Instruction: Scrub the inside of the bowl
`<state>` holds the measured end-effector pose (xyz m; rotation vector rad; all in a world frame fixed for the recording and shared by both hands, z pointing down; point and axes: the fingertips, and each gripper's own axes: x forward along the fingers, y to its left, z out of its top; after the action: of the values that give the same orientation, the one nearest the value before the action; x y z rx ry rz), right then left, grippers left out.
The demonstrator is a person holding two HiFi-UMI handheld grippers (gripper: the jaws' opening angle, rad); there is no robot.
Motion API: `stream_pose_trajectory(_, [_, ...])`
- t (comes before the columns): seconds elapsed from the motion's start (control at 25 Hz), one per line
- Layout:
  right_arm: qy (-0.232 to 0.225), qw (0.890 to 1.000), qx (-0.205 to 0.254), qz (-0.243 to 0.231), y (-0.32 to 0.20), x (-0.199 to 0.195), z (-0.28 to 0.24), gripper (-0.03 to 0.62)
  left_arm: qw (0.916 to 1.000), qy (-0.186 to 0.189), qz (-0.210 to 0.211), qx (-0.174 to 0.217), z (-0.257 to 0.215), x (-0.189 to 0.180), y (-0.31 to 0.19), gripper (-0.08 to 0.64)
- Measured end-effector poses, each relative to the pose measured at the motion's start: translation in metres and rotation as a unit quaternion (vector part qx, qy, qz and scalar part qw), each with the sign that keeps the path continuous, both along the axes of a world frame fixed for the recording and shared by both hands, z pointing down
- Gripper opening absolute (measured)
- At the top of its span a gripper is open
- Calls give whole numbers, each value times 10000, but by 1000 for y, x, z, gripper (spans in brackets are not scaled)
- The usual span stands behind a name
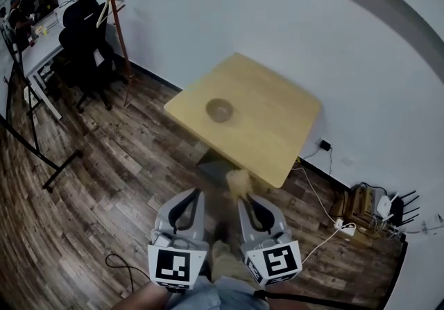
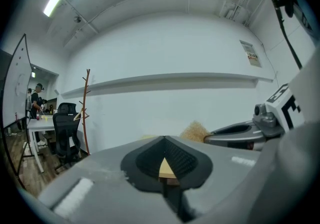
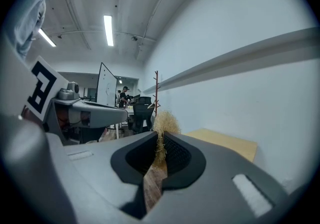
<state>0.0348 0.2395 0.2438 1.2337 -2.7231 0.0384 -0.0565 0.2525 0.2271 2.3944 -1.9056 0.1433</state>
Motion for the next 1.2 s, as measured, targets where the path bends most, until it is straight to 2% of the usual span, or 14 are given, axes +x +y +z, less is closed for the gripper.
stream_pose_trajectory(0.24, [-60,9998,-191,-22,-58,-1,14,29,9995,-102,-90,-282,15,-5,-55,20])
stream_pose_trajectory(0.44, [-114,9996,-263,-73,-110,1,14,31,9991,-197,-162,-331,13,-3,-104,20])
stream_pose_trajectory(0.8, [-230,9995,-187,-146,-176,12,1,31,9989,-335,-262,-183,-4,8,-164,20])
stream_pose_trajectory(1.2, [-353,9988,105,-324,-217,13,-22,31,9980,-441,-446,87,-26,12,-196,20])
